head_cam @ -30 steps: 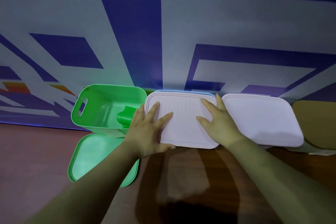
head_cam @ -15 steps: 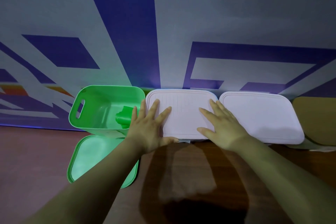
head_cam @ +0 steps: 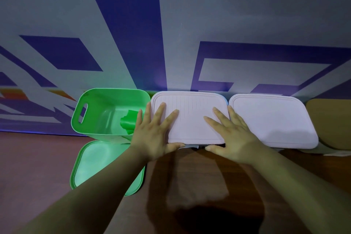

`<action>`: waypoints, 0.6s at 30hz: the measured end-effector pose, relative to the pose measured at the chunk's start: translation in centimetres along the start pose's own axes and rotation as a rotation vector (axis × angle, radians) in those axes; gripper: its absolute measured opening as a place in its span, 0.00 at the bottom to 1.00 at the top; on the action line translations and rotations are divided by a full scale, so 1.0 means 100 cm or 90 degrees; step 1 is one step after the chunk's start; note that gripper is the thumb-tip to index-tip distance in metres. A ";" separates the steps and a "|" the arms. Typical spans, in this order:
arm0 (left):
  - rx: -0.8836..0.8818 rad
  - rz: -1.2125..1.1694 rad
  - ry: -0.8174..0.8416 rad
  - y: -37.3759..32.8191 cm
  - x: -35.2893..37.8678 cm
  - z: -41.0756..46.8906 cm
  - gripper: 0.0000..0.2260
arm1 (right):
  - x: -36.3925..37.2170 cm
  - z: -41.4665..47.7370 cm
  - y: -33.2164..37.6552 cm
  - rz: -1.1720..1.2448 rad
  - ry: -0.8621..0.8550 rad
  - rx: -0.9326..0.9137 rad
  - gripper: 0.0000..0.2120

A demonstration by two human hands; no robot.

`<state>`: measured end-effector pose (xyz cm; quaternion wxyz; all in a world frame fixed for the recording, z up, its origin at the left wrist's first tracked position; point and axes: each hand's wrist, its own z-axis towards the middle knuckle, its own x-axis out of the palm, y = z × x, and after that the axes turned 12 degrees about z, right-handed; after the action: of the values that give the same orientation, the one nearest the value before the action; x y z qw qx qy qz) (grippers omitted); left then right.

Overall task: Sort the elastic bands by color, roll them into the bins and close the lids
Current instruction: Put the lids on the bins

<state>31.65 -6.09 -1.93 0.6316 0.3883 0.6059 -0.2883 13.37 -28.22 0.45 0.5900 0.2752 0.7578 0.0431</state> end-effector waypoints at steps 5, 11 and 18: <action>-0.014 -0.007 0.015 0.001 0.003 0.001 0.44 | 0.004 -0.002 -0.002 0.020 -0.042 -0.017 0.37; -0.010 0.002 0.022 0.000 0.000 0.004 0.44 | 0.006 -0.007 -0.001 0.055 -0.078 -0.027 0.36; -0.010 0.010 0.045 -0.001 -0.002 0.006 0.44 | 0.015 -0.007 -0.004 -0.020 -0.104 -0.027 0.37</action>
<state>31.94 -6.67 -1.80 0.6150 0.3980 0.6271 -0.2646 12.31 -27.70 -0.83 0.6565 0.2531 0.7100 0.0274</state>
